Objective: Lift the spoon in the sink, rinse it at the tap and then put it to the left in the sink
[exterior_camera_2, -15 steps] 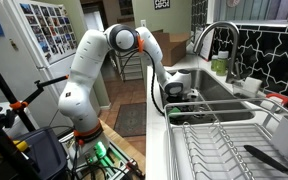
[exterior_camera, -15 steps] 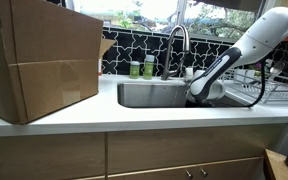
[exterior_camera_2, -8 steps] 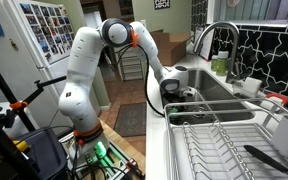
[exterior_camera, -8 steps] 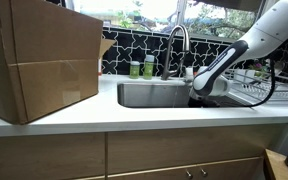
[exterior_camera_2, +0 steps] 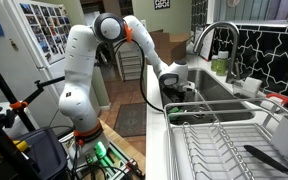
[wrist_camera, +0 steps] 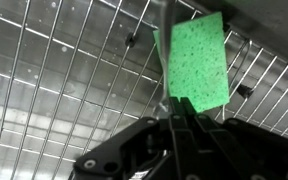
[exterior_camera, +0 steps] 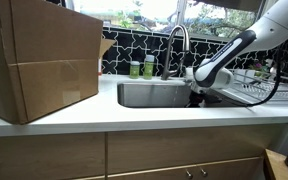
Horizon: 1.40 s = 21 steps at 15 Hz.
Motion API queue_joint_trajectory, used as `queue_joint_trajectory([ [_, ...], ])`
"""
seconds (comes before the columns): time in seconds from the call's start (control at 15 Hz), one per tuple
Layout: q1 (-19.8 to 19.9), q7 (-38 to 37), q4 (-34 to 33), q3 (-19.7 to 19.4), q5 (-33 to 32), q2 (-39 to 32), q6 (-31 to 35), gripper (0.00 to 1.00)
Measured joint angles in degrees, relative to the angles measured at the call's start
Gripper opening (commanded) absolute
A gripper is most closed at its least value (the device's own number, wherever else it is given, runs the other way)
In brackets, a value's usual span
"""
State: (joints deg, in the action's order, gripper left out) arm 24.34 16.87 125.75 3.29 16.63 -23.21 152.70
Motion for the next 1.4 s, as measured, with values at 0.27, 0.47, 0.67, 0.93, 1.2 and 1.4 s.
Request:
queue_joint_trajectory([
  [0.27, 0.0, 0.0, 0.3, 0.0, 0.0, 0.0, 0.0, 0.32],
  [0.47, -0.4, 0.1, 0.2, -0.4, 0.0, 0.0, 0.0, 0.48],
  [0.67, -1.5, 0.5, 0.1, -1.9, -1.2, -0.1, 0.1, 0.70],
  [0.93, -3.1, 0.5, 0.0, -4.3, -4.9, -1.0, 0.0, 0.98],
  [1.2, -3.6, 0.7, -0.9, -4.9, -6.7, -2.8, 0.0, 0.96],
  [1.4, -3.6, 1.3, -1.8, -4.9, -6.8, -4.3, 0.0, 0.76],
])
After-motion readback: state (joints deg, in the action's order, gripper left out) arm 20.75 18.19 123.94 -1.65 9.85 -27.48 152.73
